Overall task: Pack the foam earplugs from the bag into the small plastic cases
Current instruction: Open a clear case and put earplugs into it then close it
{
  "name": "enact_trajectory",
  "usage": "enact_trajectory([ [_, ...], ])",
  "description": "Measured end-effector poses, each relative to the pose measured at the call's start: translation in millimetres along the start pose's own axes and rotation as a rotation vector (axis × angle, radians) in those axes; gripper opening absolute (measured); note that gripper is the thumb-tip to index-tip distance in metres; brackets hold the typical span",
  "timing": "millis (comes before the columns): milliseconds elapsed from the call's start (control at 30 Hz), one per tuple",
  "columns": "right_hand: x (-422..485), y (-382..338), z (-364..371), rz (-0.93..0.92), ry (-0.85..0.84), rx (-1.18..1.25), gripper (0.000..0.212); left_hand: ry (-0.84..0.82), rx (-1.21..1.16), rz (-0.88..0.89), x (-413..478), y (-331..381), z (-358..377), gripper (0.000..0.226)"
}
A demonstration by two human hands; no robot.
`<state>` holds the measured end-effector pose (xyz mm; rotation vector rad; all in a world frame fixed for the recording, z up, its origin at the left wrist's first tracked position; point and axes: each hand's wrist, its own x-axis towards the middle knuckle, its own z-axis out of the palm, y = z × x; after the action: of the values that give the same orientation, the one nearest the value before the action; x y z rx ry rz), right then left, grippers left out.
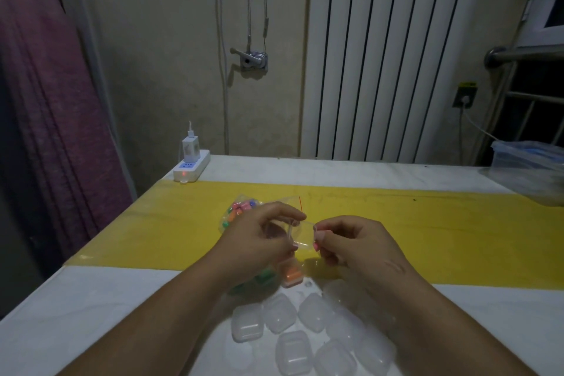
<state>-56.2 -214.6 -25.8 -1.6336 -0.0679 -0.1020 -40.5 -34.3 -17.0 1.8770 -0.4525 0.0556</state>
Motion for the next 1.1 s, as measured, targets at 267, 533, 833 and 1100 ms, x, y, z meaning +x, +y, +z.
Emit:
enact_trajectory([
  [267, -3, -6, -2, -0.230, 0.157, -0.007, 0.005, 0.116, 0.140, 0.045, 5, -7, 3, 0.042],
  [533, -6, 1, 13, -0.379, 0.156, -0.376, 0.018, 0.120, 0.155, 0.050, 5, -4, 6, 0.040],
  [833, 0, 7, 15, -0.509, 0.199, -0.682, 0.010, 0.127, 0.030, 0.008, 8, -9, 5, 0.040],
  [1100, 1, 7, 16, -0.413, 0.264, -0.674, 0.005, 0.079, 0.009, -0.026, 6, -7, 6, 0.038],
])
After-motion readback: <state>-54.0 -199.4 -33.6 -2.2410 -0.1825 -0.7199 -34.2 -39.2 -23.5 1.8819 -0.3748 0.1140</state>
